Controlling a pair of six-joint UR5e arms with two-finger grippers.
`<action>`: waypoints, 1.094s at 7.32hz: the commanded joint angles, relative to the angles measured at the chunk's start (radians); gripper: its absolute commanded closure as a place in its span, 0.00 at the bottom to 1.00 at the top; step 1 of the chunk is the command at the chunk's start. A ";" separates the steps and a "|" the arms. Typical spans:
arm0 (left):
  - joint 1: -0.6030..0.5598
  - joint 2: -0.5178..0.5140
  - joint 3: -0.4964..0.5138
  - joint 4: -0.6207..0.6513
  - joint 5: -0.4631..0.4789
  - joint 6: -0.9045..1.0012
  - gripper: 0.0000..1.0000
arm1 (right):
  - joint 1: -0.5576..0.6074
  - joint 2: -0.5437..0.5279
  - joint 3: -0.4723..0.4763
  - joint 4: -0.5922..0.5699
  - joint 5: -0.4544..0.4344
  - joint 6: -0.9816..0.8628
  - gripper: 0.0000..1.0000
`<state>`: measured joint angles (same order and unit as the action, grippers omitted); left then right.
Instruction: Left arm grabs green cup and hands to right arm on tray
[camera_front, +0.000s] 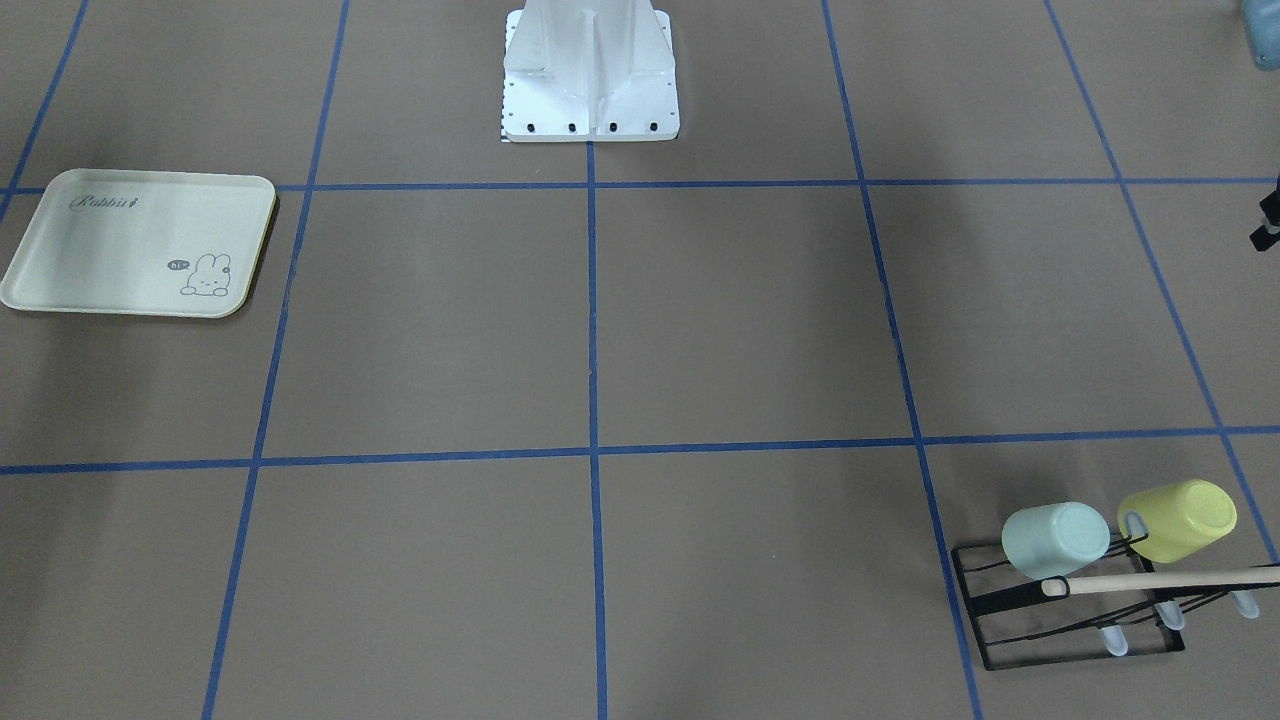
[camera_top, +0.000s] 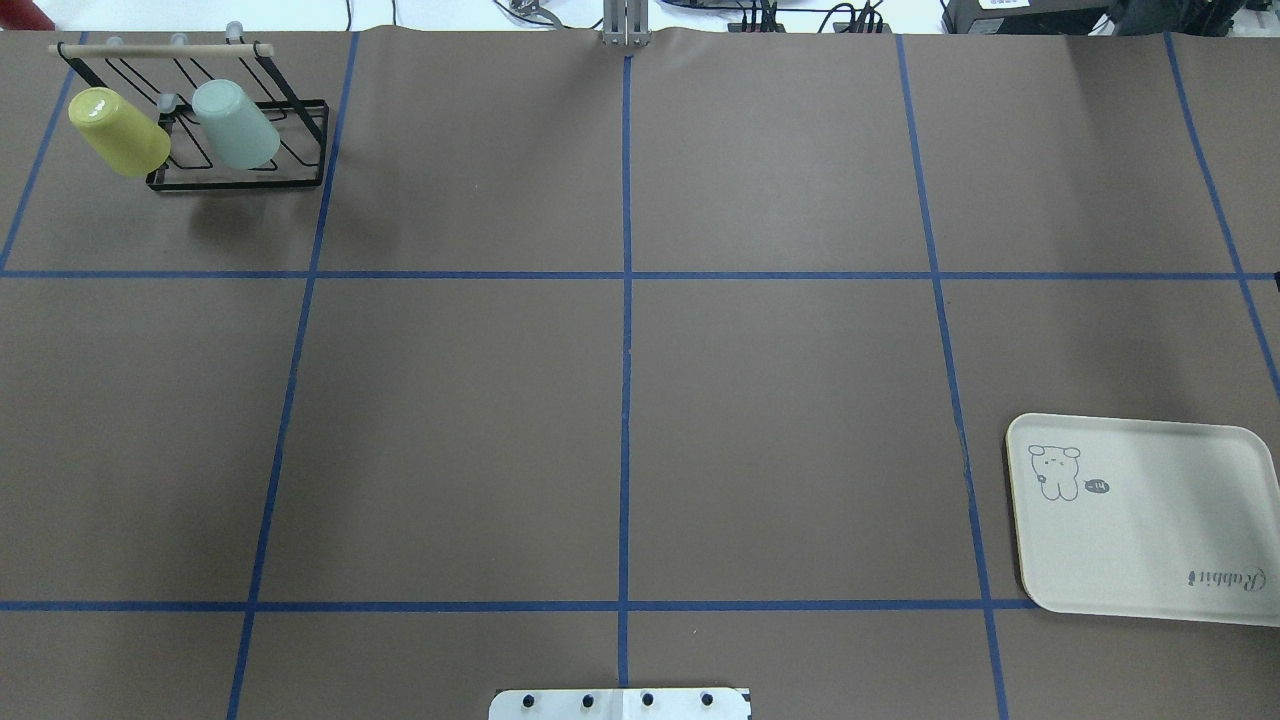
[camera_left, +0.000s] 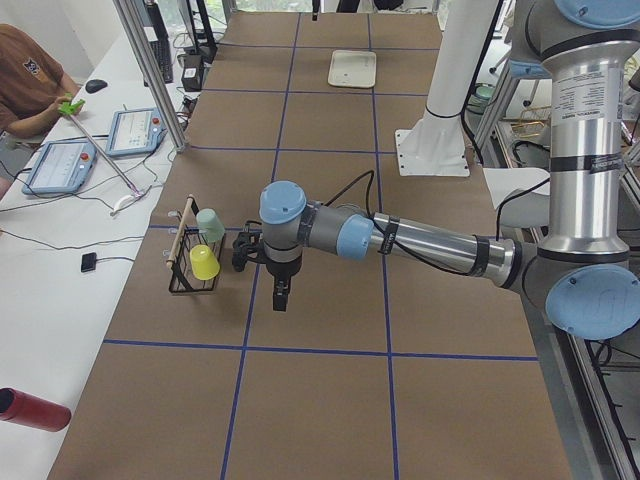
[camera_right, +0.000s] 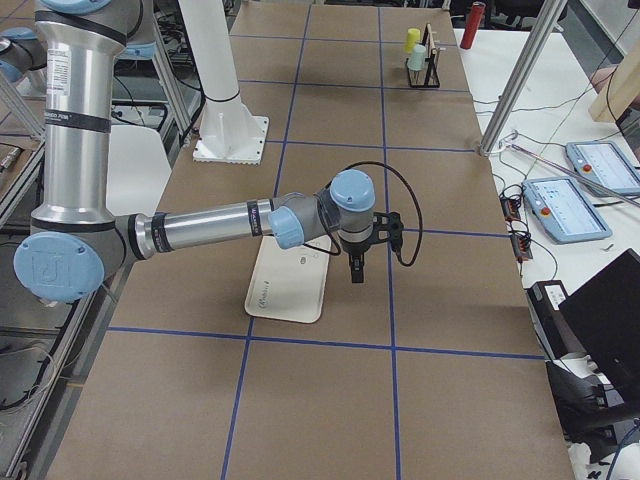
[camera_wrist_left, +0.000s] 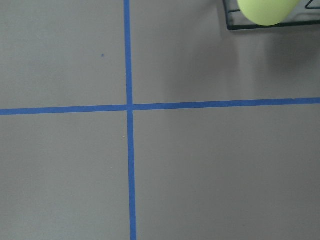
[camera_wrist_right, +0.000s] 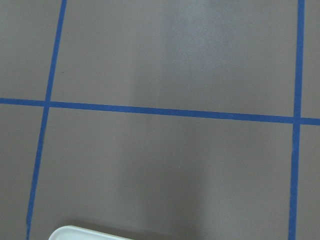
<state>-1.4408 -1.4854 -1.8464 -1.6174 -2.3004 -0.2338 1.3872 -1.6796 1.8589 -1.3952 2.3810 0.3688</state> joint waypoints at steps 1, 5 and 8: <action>-0.003 0.011 -0.029 -0.002 -0.014 0.011 0.00 | 0.056 0.023 -0.004 -0.179 -0.044 -0.191 0.00; 0.005 0.005 -0.034 -0.015 -0.053 -0.068 0.00 | 0.084 0.066 0.008 -0.283 -0.095 -0.281 0.00; 0.137 -0.195 0.030 0.004 -0.037 -0.137 0.01 | 0.082 0.066 -0.023 -0.281 -0.094 -0.289 0.00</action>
<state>-1.3477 -1.6019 -1.8442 -1.6169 -2.3469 -0.3378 1.4697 -1.6135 1.8437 -1.6776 2.2869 0.0834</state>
